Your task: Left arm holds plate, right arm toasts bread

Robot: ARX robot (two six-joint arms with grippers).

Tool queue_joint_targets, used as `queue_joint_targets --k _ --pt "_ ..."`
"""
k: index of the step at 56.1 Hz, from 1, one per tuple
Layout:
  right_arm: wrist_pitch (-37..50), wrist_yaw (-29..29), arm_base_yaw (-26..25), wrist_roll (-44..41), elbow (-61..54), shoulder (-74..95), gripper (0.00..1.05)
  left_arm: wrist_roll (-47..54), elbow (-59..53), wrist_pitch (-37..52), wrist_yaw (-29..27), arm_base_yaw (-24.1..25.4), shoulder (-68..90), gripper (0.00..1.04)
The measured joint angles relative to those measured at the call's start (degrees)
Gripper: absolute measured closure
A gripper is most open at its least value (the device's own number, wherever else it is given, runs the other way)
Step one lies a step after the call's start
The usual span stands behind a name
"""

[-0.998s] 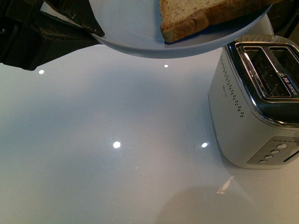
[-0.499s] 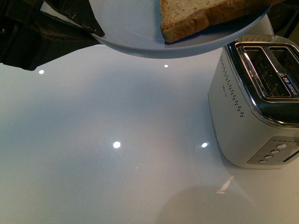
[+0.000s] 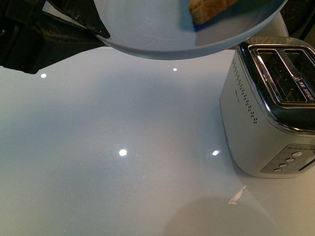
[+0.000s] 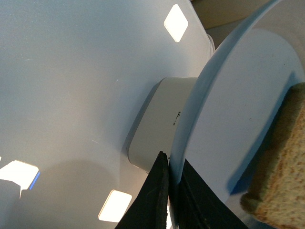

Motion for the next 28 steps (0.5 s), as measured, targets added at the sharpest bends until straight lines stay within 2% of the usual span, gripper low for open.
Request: queue_joint_targets --k 13,20,28 --pt "-6.21 2.71 -4.39 -5.99 7.52 -3.34 1.02 0.00 0.00 0.00 0.00 0.02 0.02 1.02" --pt "-10.58 4.63 -8.04 -13.70 13.05 -5.49 1.02 0.00 0.00 0.00 0.00 0.02 0.00 1.02" --pt "-12.59 9.40 -9.29 -21.92 14.25 -6.14 1.02 0.00 0.00 0.00 0.00 0.00 0.00 1.02"
